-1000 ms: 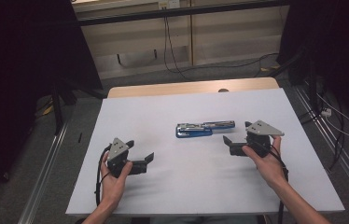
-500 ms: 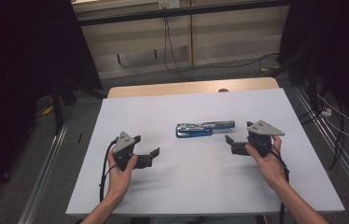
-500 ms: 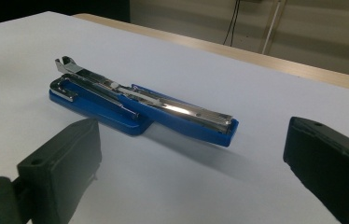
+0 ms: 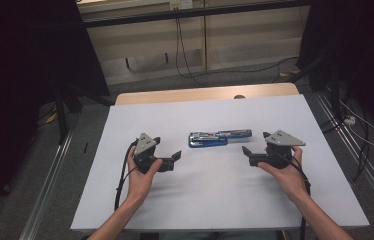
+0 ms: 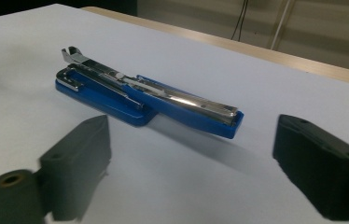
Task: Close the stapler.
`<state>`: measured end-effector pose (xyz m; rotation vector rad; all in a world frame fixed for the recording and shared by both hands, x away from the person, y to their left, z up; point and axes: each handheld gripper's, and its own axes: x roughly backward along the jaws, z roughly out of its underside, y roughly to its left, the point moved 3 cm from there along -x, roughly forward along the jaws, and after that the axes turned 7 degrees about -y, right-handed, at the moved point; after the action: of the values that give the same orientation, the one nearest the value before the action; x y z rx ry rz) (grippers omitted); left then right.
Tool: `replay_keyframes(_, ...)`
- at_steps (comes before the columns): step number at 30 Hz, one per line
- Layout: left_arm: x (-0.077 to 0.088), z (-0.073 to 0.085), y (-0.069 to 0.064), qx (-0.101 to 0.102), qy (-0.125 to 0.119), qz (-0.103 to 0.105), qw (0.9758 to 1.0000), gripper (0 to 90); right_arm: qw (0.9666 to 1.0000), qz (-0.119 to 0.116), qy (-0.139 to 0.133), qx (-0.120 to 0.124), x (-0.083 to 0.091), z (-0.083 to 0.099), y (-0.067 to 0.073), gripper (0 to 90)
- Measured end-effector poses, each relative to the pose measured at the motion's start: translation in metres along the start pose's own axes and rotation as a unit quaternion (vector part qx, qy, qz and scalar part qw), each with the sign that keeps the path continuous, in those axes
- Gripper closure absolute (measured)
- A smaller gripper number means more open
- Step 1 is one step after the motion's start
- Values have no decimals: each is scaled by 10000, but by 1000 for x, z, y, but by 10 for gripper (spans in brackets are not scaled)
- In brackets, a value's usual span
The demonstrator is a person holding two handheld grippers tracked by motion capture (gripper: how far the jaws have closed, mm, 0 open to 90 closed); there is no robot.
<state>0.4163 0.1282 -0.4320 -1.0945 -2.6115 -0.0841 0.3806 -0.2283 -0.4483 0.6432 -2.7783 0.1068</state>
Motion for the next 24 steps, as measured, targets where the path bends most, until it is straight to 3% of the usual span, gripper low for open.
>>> replay_keyframes(5, -12, -3, 1, 31, -59, -40, 10000, 56, 10000, -1, 17, -59, -1, 1, -1, 198)
replay_keyframes(9, -24, -7, -1, 143, 7, 227, 9996, 54, 9999, -96, 27, 61, -2, 1, -2, 289)
replay_keyframes(11, -29, -10, -3, 134, -78, 264, 9995, 54, 9999, -109, 28, 107, -2, 1, -1, 295)
replay_keyframes(14, -35, -14, -5, -26, -2, 250, 9997, 54, 9998, -173, 37, 126, -4, 1, 1, 360)
replay_keyframes(16, -40, -16, -5, -16, 18, 266, 9996, 55, 9997, -195, 20, 140, -4, 1, 1, 399)
replay_keyframes(20, -49, -18, -6, 21, 49, 286, 9996, 51, 9995, -247, 76, 157, -6, 1, 0, 507)
replay_keyframes(24, -59, -20, -7, -94, 74, 235, 9997, 53, 9994, -308, 92, 116, -7, 1, -2, 635)
